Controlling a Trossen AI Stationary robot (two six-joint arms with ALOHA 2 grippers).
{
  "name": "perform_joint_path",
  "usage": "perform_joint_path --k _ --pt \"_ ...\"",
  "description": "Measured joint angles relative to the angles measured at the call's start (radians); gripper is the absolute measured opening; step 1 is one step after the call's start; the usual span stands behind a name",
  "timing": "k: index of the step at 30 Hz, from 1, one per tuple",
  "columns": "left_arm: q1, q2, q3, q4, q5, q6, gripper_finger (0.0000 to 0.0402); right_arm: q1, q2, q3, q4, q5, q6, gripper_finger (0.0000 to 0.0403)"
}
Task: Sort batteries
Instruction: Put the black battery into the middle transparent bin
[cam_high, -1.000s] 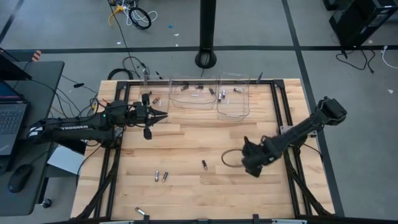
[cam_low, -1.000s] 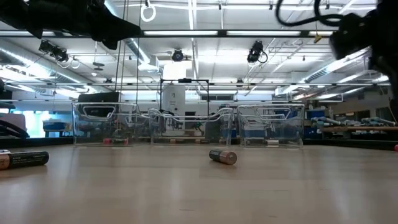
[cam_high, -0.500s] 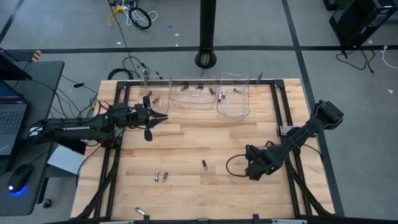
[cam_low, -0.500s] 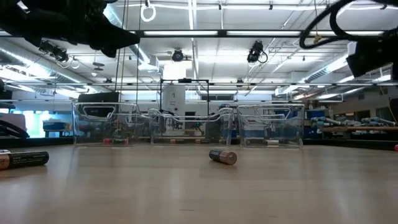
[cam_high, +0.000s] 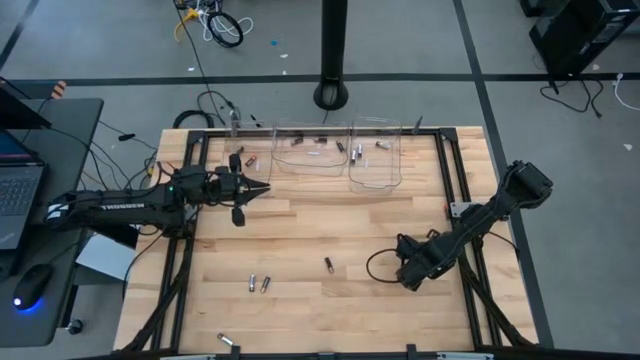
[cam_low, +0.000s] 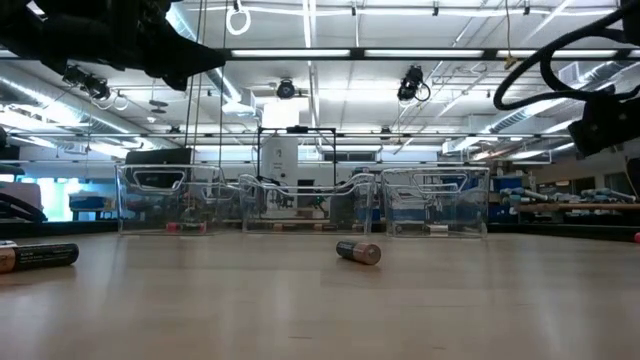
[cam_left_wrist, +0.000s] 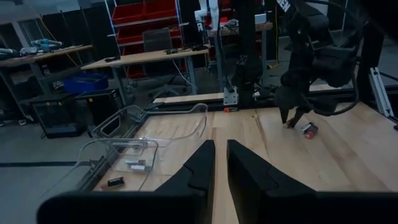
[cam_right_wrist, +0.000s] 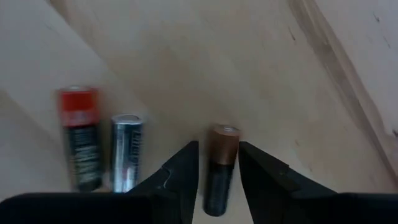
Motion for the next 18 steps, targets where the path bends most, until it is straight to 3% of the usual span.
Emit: perform_joint_path --k 13,18 --pt "0.0 0.0 0.0 -0.002 0.0 -0.001 0.0048 0.001 -0.006 -0.036 0.019 -0.009 -0.039 0.0119" --pt "0.0 0.0 0.0 -0.003 0.0 -0.005 0.0048 -0.009 -0.006 -0.047 0.054 -0.027 -0.091 0.0097"
